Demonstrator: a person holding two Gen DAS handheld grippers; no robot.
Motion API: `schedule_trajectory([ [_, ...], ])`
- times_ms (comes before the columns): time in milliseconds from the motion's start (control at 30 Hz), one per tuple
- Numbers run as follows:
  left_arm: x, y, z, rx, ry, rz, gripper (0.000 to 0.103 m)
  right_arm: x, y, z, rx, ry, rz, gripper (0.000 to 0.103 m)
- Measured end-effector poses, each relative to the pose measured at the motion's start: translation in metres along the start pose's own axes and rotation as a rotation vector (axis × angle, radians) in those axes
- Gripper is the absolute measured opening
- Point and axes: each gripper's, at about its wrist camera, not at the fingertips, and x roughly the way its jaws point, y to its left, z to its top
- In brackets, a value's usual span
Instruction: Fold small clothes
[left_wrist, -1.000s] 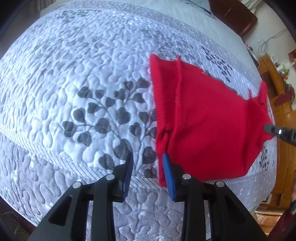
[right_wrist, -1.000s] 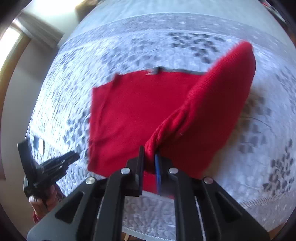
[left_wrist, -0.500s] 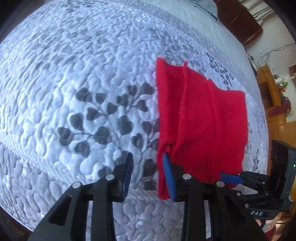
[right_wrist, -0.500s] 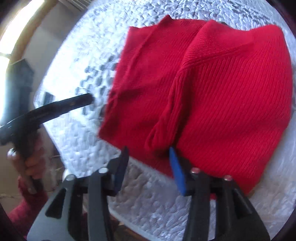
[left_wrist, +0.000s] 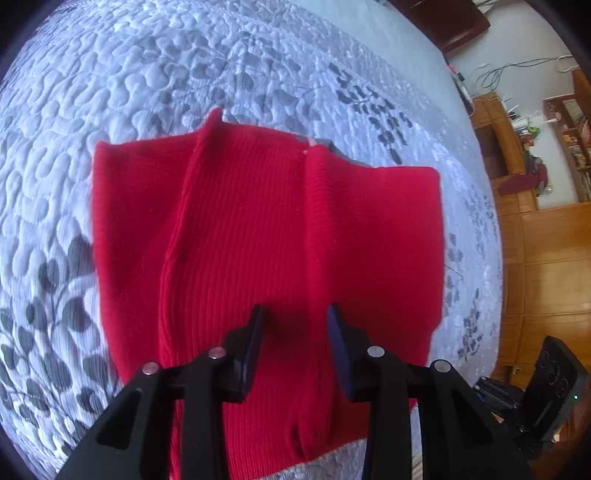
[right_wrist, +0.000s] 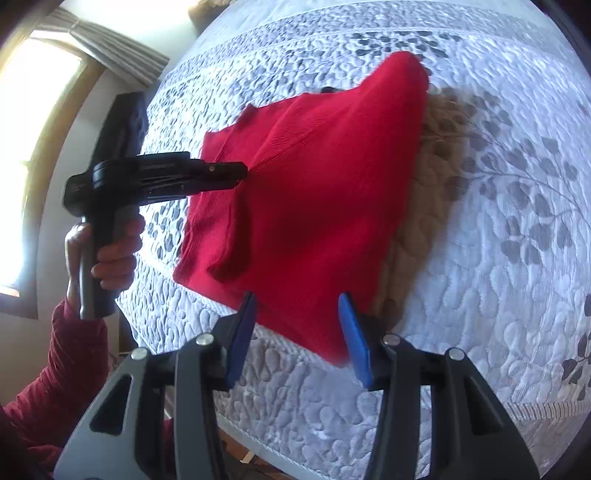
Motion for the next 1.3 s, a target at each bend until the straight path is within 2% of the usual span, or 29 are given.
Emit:
schedule_trajectory([
  [67, 0.005, -0.002, 0.004, 0.003, 0.001, -0.011, 0.036, 0.0, -0.004, -0.002, 0.001, -0.007, 0.011, 0.047],
  [200, 0.009, -0.007, 0.01, 0.011, -0.001, -0.08, 0.036, 0.0, -0.012, -0.002, 0.008, -0.008, 0.017, 0.047],
  [333, 0.022, -0.016, 0.018, 0.025, 0.014, -0.048, 0.038, 0.002, -0.018, 0.002, 0.018, -0.012, 0.03, 0.045],
  [533, 0.029, -0.023, 0.029, 0.024, 0.013, -0.069, 0.041, 0.002, -0.031, 0.013, 0.025, -0.021, 0.001, 0.045],
  [700, 0.043, -0.026, 0.038, 0.055, 0.01, -0.08, 0.048, 0.006, -0.041, 0.014, 0.048, -0.021, 0.013, 0.045],
  [800, 0.045, -0.024, 0.04, 0.011, 0.002, -0.143, 0.055, 0.007, -0.047, 0.012, 0.058, -0.017, 0.014, 0.045],
  [900, 0.044, -0.027, 0.038, 0.024, 0.004, -0.224, 0.056, 0.009, -0.053, 0.011, 0.07, -0.01, 0.006, 0.045],
  [1000, 0.05, -0.026, 0.038, 0.016, 0.003, -0.205, 0.041, 0.01, -0.057, 0.011, 0.08, -0.009, 0.003, 0.045],
  [1033, 0.052, -0.024, 0.038, 0.002, 0.001, -0.179, 0.029, 0.01, -0.057, 0.011, 0.083, -0.009, 0.003, 0.045],
  [1133, 0.048, -0.018, 0.036, -0.039, -0.019, -0.195, 0.016, 0.009, -0.057, 0.01, 0.08, -0.01, 0.001, 0.045],
  [1300, 0.016, -0.025, 0.017, -0.002, -0.113, -0.206, 0.012, 0.007, -0.064, 0.009, 0.094, -0.01, -0.01, 0.045],
])
